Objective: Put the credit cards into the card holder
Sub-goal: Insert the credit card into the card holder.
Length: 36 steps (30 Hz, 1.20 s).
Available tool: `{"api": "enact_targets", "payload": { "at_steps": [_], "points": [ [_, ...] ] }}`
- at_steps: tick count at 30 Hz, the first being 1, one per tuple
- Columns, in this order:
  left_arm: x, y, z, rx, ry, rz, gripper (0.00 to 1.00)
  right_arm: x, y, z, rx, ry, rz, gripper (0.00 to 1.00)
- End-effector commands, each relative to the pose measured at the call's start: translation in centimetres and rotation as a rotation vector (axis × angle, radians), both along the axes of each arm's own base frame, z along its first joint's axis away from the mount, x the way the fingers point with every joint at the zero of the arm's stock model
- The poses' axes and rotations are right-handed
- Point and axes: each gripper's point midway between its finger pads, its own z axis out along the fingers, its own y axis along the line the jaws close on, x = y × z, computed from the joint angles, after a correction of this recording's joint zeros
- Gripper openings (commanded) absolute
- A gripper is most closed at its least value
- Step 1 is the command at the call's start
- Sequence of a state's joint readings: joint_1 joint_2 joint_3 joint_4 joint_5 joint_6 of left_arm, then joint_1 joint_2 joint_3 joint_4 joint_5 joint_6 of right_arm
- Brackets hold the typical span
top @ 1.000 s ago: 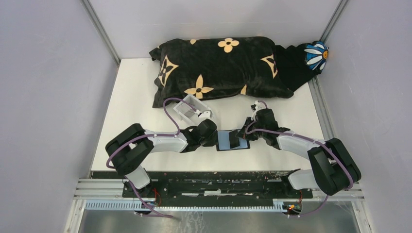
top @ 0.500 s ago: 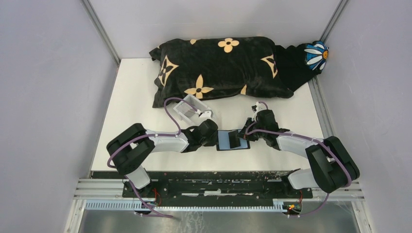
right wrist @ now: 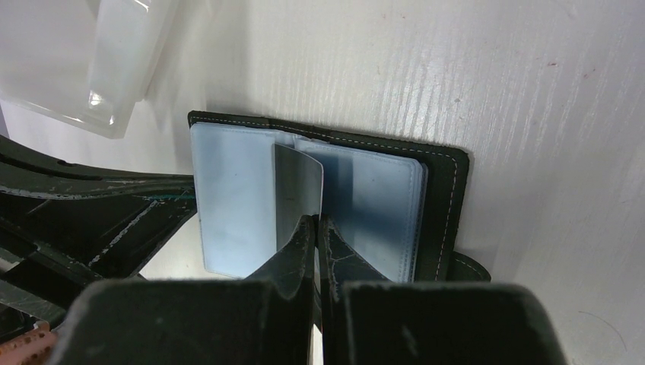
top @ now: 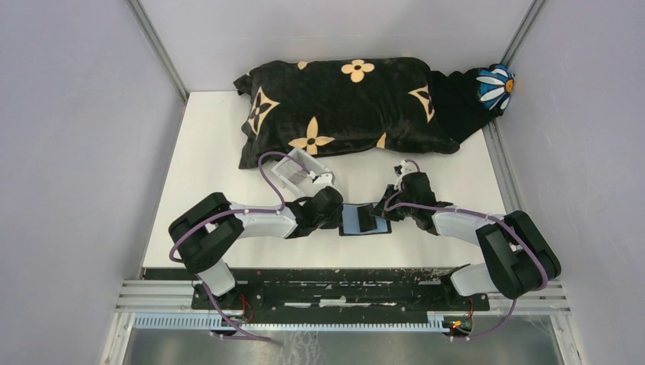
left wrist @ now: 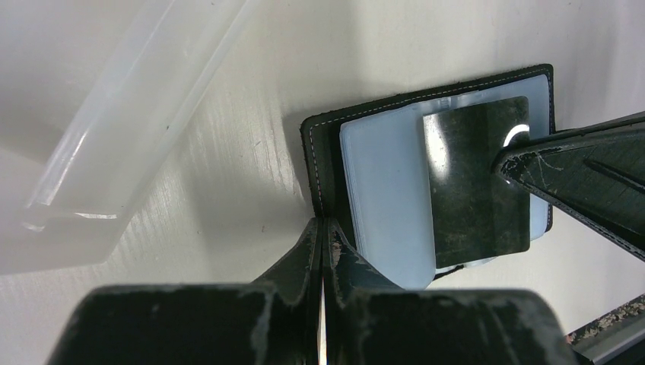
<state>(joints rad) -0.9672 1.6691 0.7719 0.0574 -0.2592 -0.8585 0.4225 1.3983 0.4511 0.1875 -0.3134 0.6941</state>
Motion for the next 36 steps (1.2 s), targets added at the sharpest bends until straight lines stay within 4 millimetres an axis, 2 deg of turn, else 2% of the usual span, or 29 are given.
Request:
{"api": "enact_targets", "payload": {
  "at_steps": [1,12,19,23,36],
  "points": [
    [-1.2,0.8,-2.4,0.081,0.043,-0.036,0.03,-1.4,-0.8,-2.2,-0.064,0.058,0.011,0.01],
    [-1.4,1.0,-3.0,0.095,0.051,-0.037,0.03,-1.5,-0.7,-2.5,-0.068,0.069,0.014,0.01],
    [-1.3,2.6,-2.6,0.127,0.030,0.001,0.03,-1.6,-0.9,-2.8,-0.091,0.071,0.010,0.01],
    [-1.1,2.9,-2.1,0.141,0.016,0.007,0.03,-1.6,-1.0,-3.0,-0.094,0.075,0.008,0.01],
    [-1.5,3.9,-2.3,0.174,0.022,0.016,0.03,-1.5,-1.0,-2.8,-0.098,0.080,0.006,0.01]
  ]
}}
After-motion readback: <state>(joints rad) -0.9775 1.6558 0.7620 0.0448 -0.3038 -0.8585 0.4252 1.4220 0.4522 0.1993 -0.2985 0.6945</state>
